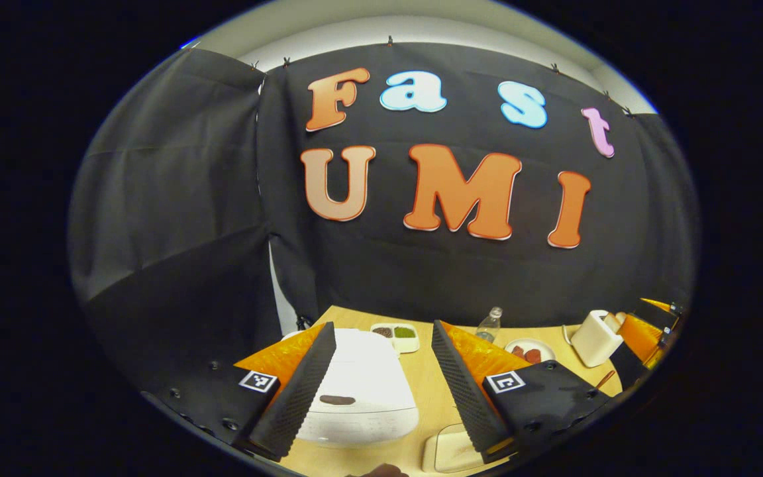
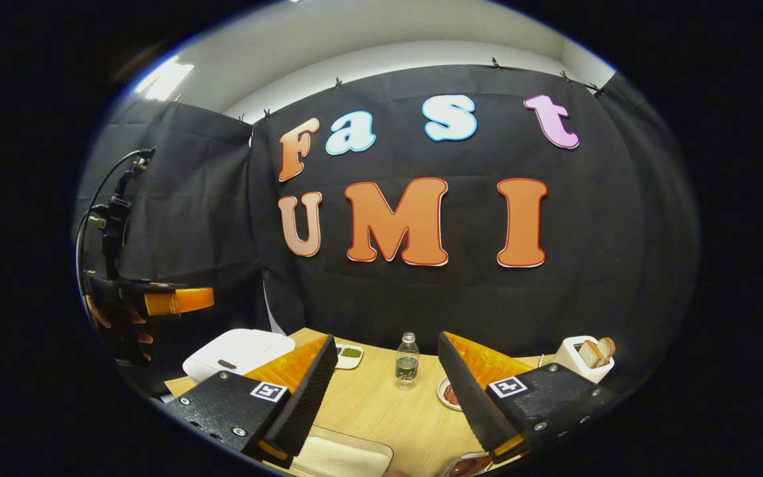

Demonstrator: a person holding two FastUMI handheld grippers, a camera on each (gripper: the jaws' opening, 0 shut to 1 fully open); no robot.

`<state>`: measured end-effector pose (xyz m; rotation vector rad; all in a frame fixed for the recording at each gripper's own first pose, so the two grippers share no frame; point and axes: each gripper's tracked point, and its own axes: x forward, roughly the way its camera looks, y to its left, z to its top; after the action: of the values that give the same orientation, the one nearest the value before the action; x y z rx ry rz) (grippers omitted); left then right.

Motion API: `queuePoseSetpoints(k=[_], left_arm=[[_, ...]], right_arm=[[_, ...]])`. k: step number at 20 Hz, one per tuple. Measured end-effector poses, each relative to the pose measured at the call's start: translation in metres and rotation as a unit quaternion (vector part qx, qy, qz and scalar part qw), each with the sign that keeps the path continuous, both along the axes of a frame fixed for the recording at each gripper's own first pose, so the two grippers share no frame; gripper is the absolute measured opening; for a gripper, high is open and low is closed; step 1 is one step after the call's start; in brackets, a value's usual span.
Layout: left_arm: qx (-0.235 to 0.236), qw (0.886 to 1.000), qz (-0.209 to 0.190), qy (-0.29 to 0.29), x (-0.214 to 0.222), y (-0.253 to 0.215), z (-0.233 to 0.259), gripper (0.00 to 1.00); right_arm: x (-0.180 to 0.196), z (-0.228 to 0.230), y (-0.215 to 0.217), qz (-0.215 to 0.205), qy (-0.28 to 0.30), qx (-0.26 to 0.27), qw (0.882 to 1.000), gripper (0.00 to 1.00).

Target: Close the left gripper, press the button to open the rice cooker; take a wooden spoon from the chopstick holder with the right hand, scoop a spoonful of rice and pour it into the rice cooker, then put the wooden spoon back into the chopstick holder.

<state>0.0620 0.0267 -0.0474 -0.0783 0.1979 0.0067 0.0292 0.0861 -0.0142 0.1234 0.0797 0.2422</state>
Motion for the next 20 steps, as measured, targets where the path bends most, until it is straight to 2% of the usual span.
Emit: queuePoseSetpoints(k=[6, 7, 8, 11, 14, 20], left_arm=[[-0.002, 0.997, -0.025, -0.074, -0.035, -0.020, 0.034, 0.99], [-0.002, 0.996, -0.027, -0.085, -0.037, -0.022, 0.038, 0.99], [-0.001, 0.995, -0.030, -0.093, -0.039, -0.022, 0.041, 0.99], [0.000, 0.994, -0.032, -0.105, -0.050, -0.029, 0.040, 0.98], [0.002, 0.993, -0.058, -0.103, -0.053, -0.042, 0.032, 0.98], [0.022, 0.992, -0.039, -0.116, -0.056, -0.036, 0.037, 0.99]], right_arm=[[-0.005, 0.023, -0.008, -0.014, -0.024, 0.008, 1.000, 0.95], [-0.005, 0.022, -0.005, -0.015, -0.030, 0.008, 0.999, 1.00], [-0.007, 0.025, -0.004, -0.015, -0.037, 0.008, 0.999, 0.95], [-0.013, 0.033, -0.006, -0.018, -0.049, -0.018, 0.998, 0.95], [-0.017, 0.035, -0.001, -0.019, -0.063, -0.039, 0.997, 0.95], [-0.021, 0.031, 0.006, -0.018, -0.054, -0.039, 0.998, 0.95]])
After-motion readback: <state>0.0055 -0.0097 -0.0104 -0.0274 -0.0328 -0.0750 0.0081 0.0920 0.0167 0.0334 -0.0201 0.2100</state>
